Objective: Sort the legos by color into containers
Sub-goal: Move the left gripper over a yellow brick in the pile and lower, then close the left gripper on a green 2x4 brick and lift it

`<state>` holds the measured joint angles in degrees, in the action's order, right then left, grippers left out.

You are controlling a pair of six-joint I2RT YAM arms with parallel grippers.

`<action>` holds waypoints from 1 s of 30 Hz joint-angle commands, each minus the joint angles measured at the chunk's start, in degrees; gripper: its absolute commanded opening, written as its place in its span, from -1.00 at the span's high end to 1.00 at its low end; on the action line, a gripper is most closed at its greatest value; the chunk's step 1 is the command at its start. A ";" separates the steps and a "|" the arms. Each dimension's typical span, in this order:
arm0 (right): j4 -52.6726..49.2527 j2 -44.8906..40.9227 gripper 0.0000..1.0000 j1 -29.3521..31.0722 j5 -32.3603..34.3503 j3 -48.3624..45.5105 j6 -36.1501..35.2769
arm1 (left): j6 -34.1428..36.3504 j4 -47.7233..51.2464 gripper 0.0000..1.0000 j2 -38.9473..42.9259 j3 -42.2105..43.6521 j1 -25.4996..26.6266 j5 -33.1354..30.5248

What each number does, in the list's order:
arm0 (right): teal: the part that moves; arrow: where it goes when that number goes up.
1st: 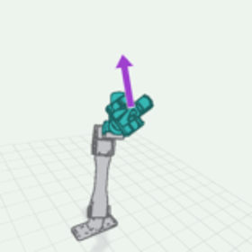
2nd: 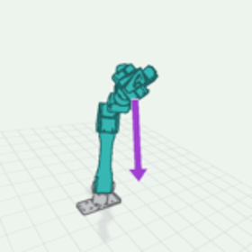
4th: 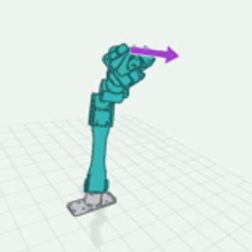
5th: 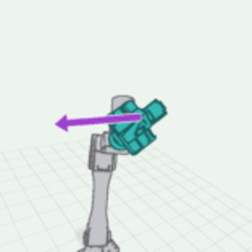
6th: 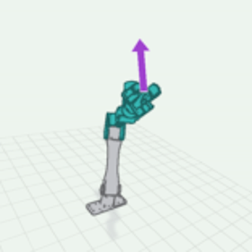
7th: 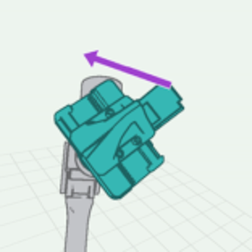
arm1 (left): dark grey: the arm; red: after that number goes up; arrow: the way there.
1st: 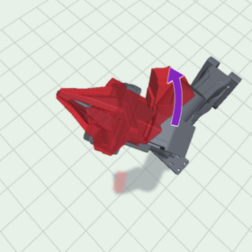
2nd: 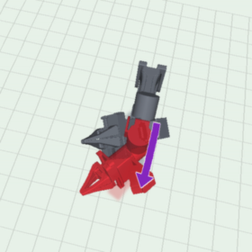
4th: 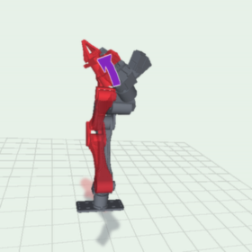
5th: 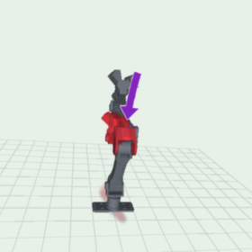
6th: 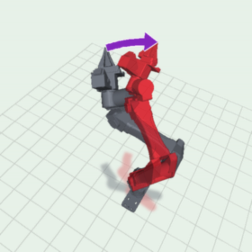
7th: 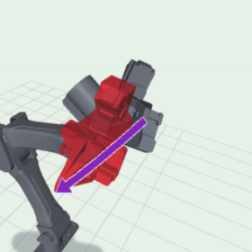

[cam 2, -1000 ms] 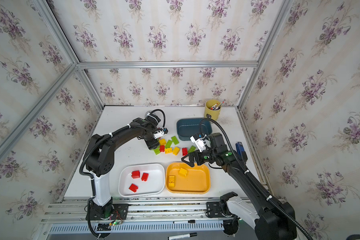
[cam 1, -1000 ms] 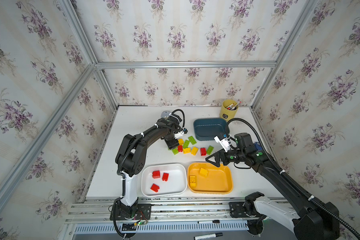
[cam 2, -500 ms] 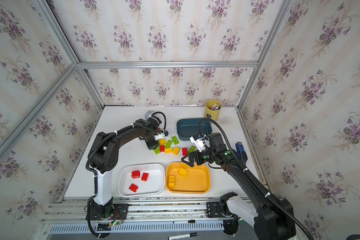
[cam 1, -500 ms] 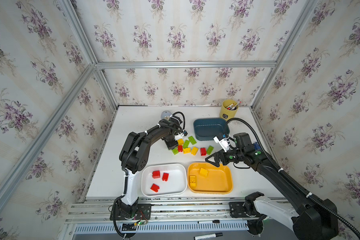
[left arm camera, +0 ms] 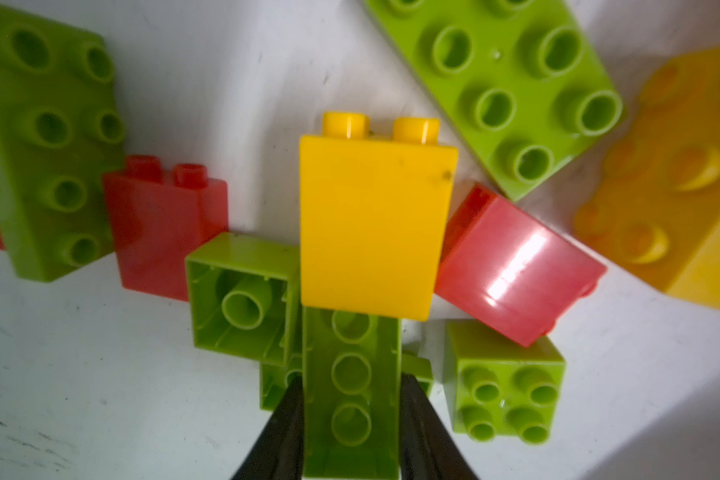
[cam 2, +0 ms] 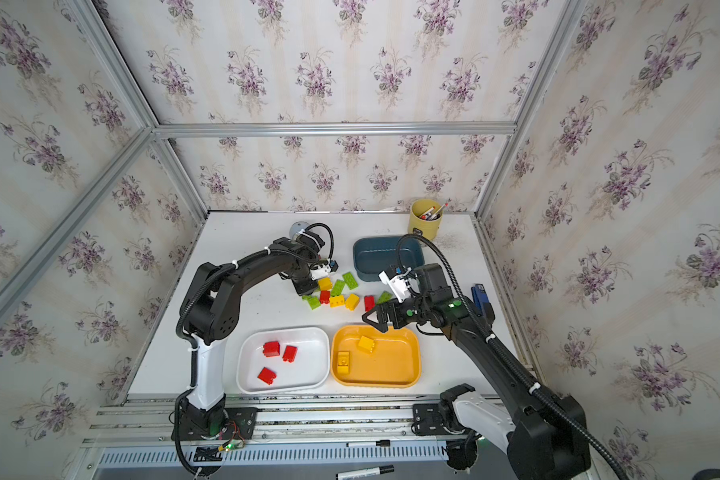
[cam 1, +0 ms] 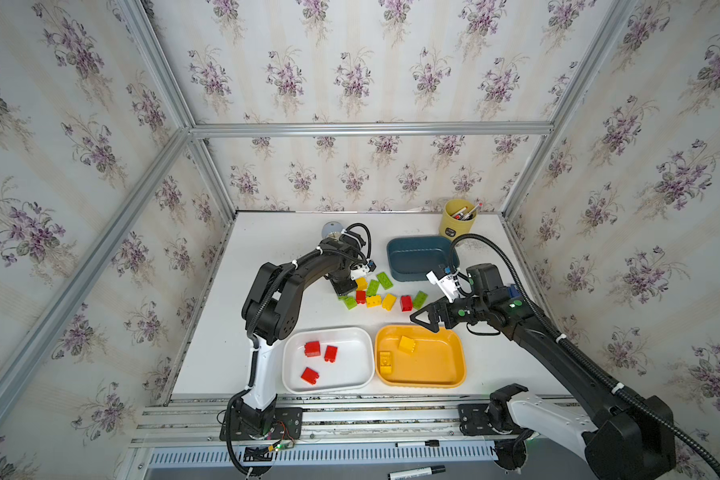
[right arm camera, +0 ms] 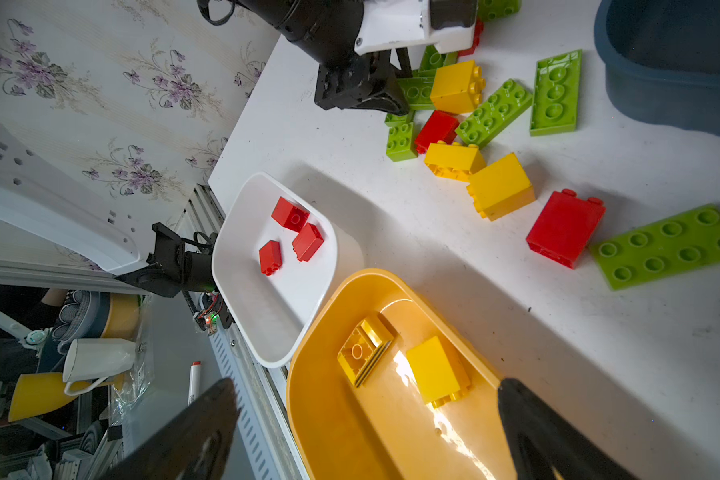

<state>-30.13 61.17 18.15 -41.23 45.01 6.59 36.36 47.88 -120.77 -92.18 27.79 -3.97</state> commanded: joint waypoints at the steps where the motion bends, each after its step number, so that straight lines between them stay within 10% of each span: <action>1: 0.24 0.31 -1.00 -0.02 -0.17 1.08 -0.79 | 0.98 0.02 0.40 0.01 -0.19 0.01 0.89; 17: 0.60 0.71 -1.00 -0.38 0.35 1.83 -1.48 | -6.61 5.38 0.40 11.40 -0.37 0.25 5.68; 30: 1.08 -0.83 -1.00 -4.36 4.64 3.17 -1.82 | -37.97 4.12 0.39 4.13 -20.55 5.60 14.27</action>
<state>-29.85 60.80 14.55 -38.06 47.20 5.13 8.23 53.04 -115.28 -110.54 32.14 8.10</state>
